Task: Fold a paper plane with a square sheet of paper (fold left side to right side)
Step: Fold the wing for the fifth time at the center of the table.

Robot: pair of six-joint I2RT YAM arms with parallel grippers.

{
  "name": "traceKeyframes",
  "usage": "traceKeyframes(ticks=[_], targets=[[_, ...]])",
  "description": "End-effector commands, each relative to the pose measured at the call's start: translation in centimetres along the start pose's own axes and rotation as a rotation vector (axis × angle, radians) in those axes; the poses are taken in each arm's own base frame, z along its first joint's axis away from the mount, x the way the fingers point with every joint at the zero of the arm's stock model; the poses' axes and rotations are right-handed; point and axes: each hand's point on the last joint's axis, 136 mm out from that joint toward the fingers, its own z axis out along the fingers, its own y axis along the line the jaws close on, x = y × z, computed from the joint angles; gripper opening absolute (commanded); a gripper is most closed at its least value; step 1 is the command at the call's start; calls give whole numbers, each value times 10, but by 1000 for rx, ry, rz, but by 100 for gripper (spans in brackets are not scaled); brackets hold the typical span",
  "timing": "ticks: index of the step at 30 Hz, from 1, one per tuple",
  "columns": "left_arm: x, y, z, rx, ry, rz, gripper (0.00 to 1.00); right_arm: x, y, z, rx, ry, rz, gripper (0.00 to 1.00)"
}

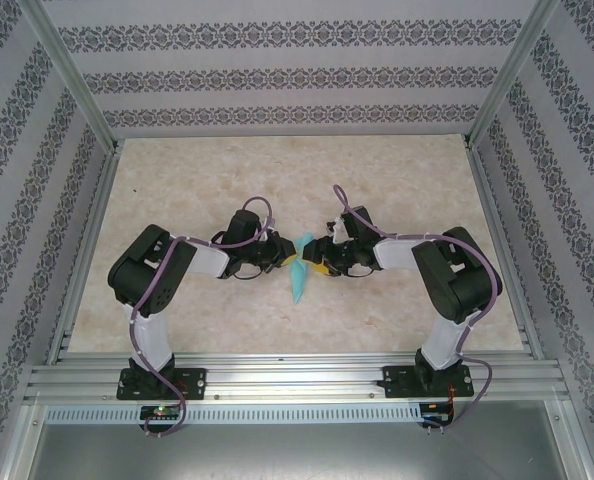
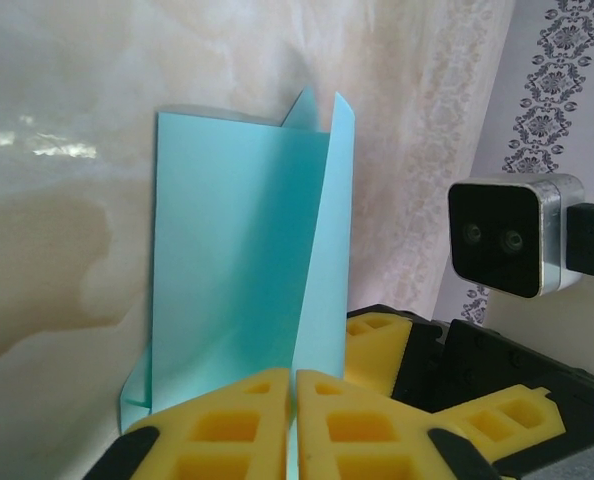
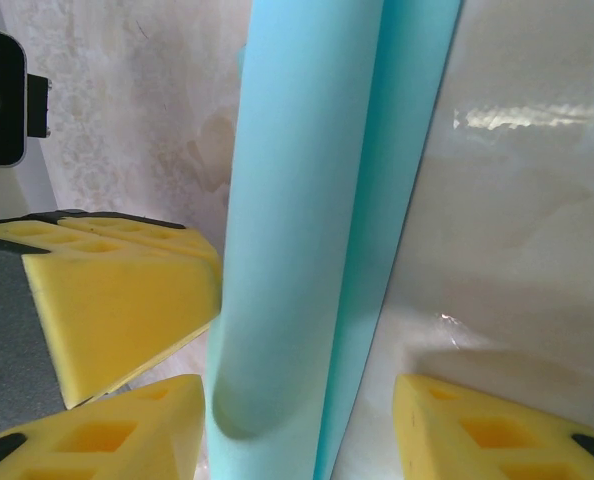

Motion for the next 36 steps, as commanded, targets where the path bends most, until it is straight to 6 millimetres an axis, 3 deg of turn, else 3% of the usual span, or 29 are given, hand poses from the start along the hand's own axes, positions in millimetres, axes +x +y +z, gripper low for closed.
traceKeyframes(ticks=[1,9,17,36], targets=[[-4,-17,4,49,-7,45,7,2,-10,8,20,13,6,53],[-5,-16,3,42,-13,52,0,3,-10,7,23,14,4,53],[-13,-1,-2,-33,-26,76,0,0,0,-2,7,-14,-24,56],[-23,19,4,-91,-8,105,0,4,-3,-2,10,-3,-24,54]])
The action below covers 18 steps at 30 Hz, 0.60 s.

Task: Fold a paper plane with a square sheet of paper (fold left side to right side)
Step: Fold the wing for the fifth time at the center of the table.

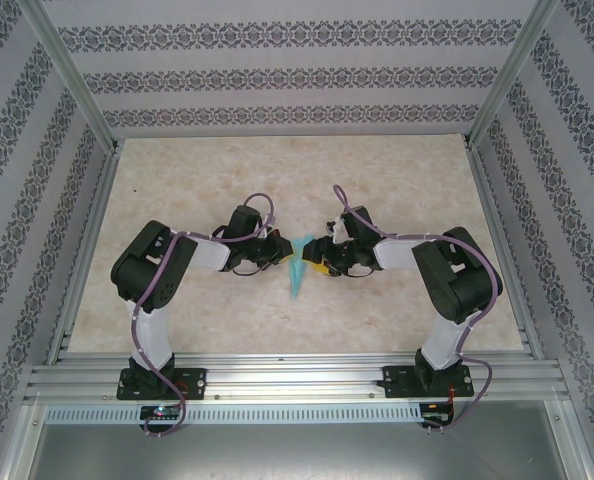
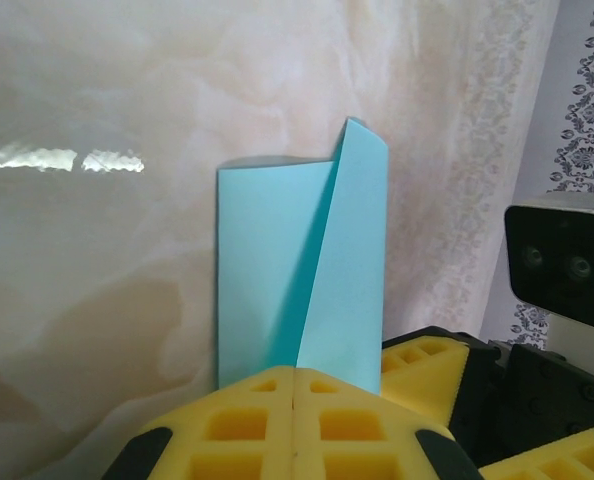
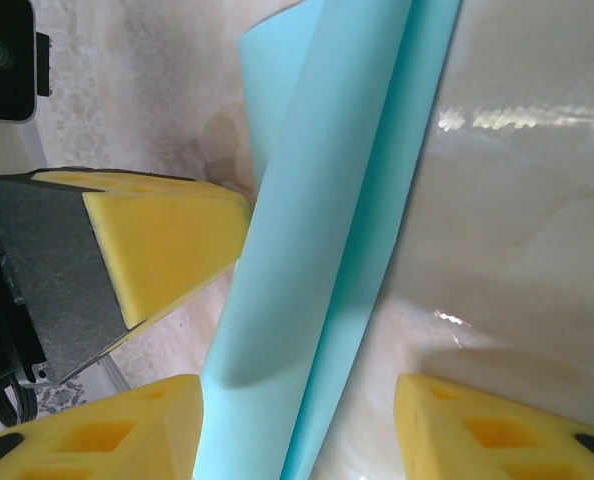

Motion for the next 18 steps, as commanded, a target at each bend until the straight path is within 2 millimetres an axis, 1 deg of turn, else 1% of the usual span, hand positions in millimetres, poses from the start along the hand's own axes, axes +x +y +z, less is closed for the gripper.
traceKeyframes(ticks=[1,5,8,13,18], targets=[[-8,6,2,-18,-13,22,0,3,-2,-3,11,-8,-20,54],[-9,7,3,-21,-11,24,0,1,2,-11,7,-27,-36,53],[-9,9,5,-23,-8,22,0,1,7,-17,-4,-35,-55,50],[-10,12,6,-31,-9,20,0,6,26,-21,-69,-20,-96,41],[-10,14,6,-34,-10,17,0,14,42,-15,-131,12,-125,32]])
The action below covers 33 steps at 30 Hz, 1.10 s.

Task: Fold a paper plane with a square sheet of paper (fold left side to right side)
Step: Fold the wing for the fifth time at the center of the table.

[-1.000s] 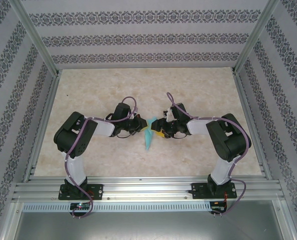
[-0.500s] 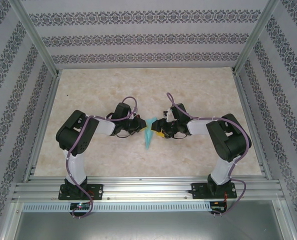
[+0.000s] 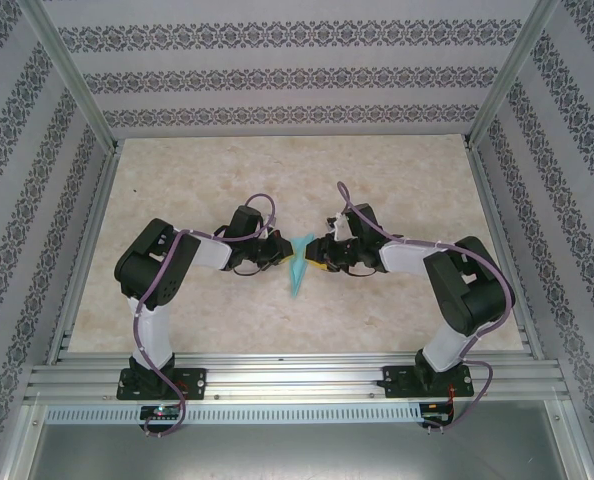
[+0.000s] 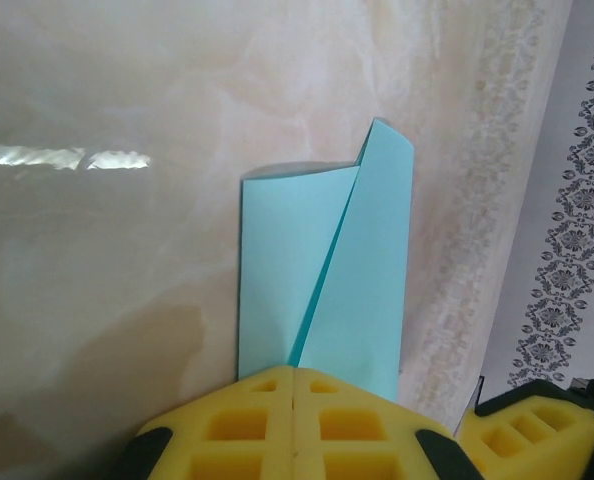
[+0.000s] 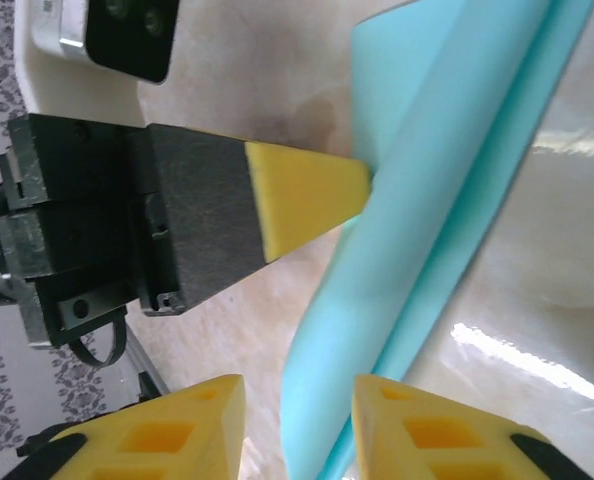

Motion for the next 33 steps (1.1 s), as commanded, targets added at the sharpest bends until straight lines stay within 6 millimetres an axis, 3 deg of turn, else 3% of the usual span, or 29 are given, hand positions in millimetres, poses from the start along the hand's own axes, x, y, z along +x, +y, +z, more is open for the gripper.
traceKeyframes(ticks=[1,8,33], targets=[[-9,9,1,-26,-16,10,0,9,17,5,-72,29,-45,31],[-9,10,1,-27,-17,9,0,12,24,18,-102,63,-58,27],[-24,3,-6,-19,-49,18,0,12,4,34,-58,86,-32,26]])
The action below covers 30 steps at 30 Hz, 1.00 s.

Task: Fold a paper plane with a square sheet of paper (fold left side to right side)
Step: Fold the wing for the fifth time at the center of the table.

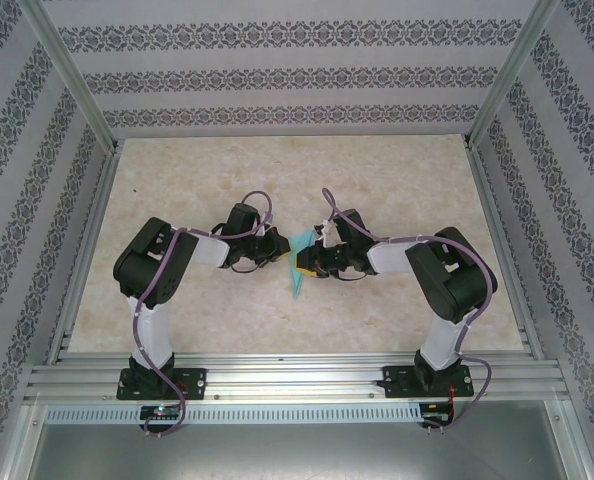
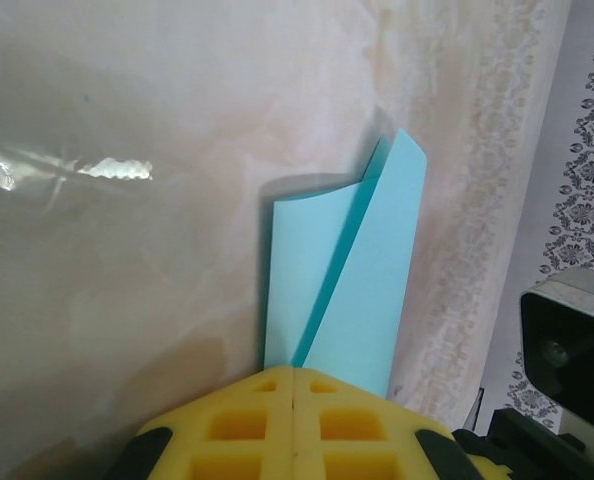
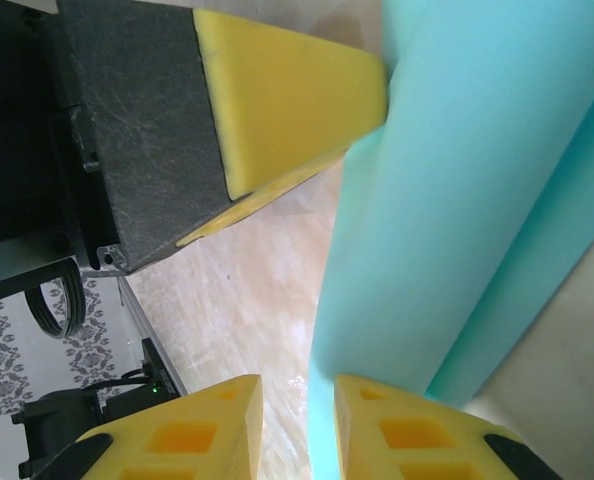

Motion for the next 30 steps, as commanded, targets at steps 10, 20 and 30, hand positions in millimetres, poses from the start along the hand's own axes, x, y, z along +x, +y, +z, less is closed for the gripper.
traceKeyframes(ticks=[10,20,30], targets=[[-13,-1,3,1,-15,25,0,-5,4,5,-7,-2,-30,26],[-14,-1,8,8,0,23,0,-4,-4,4,24,-3,-16,27],[-14,1,12,7,5,22,0,-1,-15,7,62,15,3,27]])
